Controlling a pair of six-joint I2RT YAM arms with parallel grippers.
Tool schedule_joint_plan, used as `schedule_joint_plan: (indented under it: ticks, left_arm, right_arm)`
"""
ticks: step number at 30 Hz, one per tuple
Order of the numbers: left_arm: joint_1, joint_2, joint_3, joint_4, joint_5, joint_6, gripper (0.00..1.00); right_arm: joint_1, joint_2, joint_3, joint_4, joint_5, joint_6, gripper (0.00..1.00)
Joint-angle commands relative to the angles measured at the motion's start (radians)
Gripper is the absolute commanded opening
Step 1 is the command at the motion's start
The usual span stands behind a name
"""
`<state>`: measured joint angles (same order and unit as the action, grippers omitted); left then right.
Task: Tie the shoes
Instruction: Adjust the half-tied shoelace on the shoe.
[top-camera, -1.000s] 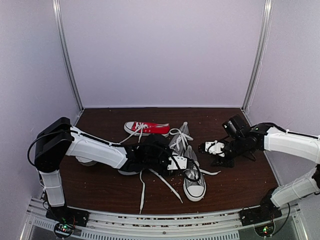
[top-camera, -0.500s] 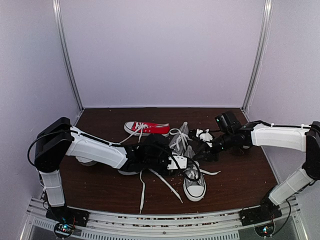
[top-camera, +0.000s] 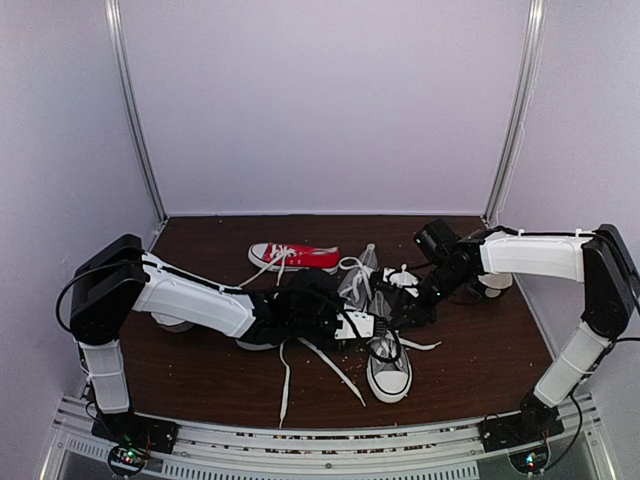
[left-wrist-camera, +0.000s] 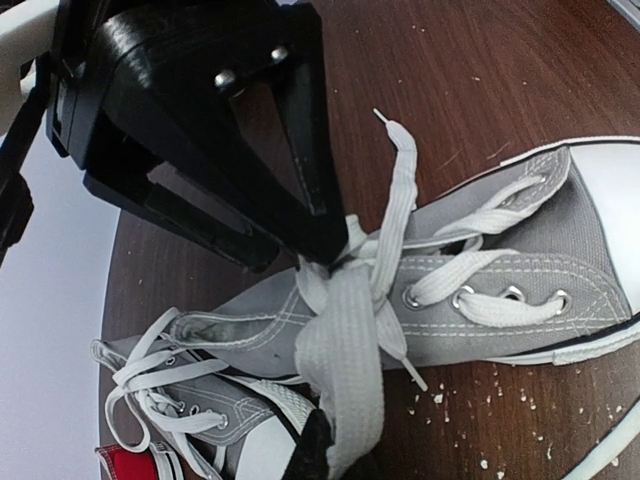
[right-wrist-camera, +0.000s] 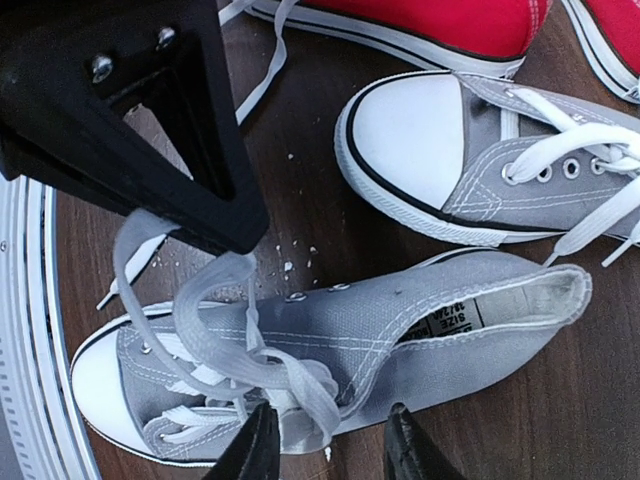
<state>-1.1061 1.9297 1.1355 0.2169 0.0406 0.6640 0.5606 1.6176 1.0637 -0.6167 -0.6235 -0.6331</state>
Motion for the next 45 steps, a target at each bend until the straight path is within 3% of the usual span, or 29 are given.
schedule_joint_plan:
  ticks: [1, 7, 12, 16, 22, 33, 38, 45]
  left_arm:
    - [0.000, 0.018, 0.020, 0.037, -0.004, -0.008, 0.00]
    - [0.000, 0.019, 0.018, 0.032, -0.006, -0.005, 0.00]
    - [0.000, 0.020, 0.020, 0.034, -0.012, -0.003, 0.00]
    - [0.000, 0.020, 0.021, 0.034, -0.002, -0.003, 0.00]
    - [0.000, 0.027, 0.053, 0.015, 0.048, -0.004, 0.44]
    - [0.000, 0.072, 0.156, -0.112, 0.198, 0.037, 0.69]
    - [0.000, 0.084, 0.156, -0.075, 0.174, 0.034, 0.70]
    - [0.000, 0.150, 0.222, -0.059, 0.097, 0.026, 0.58]
  right_arm:
    - [-0.001, 0.018, 0.034, -0.068, 0.000, -0.039, 0.33]
    - [-0.001, 0.012, 0.028, -0.035, -0.013, -0.024, 0.17]
    - [-0.001, 0.020, 0.030, -0.040, -0.001, -0.020, 0.13]
    - [-0.001, 0.016, 0.034, -0.045, -0.002, -0.020, 0.00]
    - [-0.001, -0.018, 0.023, -0.038, -0.023, -0.003, 0.00]
    - [0.002, -0.056, -0.007, -0.029, -0.041, 0.025, 0.00]
    - [0.002, -0.052, -0.006, -0.042, -0.037, 0.024, 0.00]
    - [0.002, -0.054, -0.008, -0.048, -0.037, 0.032, 0.00]
